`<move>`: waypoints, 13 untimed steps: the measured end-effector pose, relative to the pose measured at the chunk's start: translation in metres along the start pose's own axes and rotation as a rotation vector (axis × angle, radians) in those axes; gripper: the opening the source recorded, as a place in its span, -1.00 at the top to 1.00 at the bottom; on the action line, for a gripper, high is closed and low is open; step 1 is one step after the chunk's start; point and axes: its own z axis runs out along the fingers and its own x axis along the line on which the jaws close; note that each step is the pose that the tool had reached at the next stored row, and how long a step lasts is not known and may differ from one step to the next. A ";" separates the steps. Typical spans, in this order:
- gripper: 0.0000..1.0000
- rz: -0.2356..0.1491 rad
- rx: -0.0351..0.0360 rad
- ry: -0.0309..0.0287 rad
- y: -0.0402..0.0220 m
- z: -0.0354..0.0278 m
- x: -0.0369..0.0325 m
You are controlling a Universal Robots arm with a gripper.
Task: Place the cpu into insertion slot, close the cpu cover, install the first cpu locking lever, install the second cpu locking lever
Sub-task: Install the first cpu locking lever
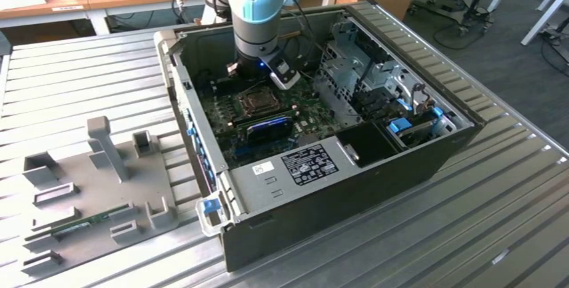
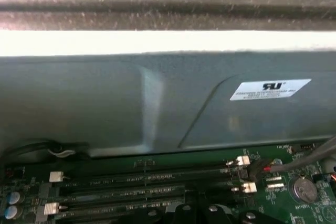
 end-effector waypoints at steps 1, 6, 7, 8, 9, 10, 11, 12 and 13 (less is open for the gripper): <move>0.80 0.001 -0.0036 0.0001 0.0001 0.0000 0.0000; 0.80 0.002 -0.0090 0.0005 0.0001 0.0000 0.0000; 0.80 0.002 -0.0092 0.0005 0.0001 -0.0001 0.0000; 0.80 0.002 -0.0094 0.0005 0.0001 -0.0001 0.0000; 0.80 0.002 -0.0094 0.0006 0.0002 -0.0003 0.0000; 0.80 0.002 -0.0092 0.0007 0.0006 -0.0013 -0.0002; 0.80 0.002 -0.0093 0.0006 0.0013 -0.0028 -0.0004; 0.80 0.002 -0.0094 0.0007 0.0022 -0.0047 -0.0008; 0.80 0.002 -0.0096 0.0005 0.0031 -0.0066 -0.0011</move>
